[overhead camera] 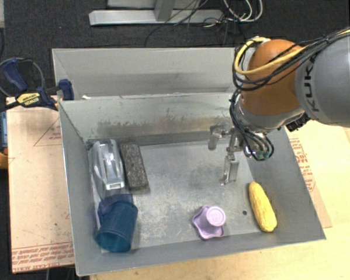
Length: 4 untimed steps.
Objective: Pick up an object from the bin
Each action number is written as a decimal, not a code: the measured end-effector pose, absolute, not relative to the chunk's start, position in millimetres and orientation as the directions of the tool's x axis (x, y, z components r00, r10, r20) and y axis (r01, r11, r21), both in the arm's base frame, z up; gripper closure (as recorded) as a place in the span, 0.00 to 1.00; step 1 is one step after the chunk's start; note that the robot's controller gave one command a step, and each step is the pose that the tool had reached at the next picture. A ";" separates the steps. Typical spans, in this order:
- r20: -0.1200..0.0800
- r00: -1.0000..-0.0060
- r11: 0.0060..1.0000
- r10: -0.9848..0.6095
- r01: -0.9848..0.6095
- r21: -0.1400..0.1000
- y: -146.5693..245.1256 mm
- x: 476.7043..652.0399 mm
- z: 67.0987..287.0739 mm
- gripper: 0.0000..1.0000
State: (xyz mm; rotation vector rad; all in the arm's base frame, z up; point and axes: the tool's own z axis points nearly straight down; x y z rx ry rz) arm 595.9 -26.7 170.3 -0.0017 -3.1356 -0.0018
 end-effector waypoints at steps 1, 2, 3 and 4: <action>-0.002 -1.000 1.000 0.000 0.000 0.001 -26.6 597.4 175.0 0.00; -0.009 -0.983 0.984 -0.181 -0.181 -0.001 -16.9 536.2 93.5 0.00; -0.002 -0.983 0.983 -0.181 -0.181 0.002 -16.1 531.5 89.4 0.00; -0.019 -0.900 0.900 -0.436 -0.436 -0.006 11.8 489.1 101.7 0.00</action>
Offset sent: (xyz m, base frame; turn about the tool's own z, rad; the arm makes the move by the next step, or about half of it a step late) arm -0.0774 0.0116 -0.1003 -0.1878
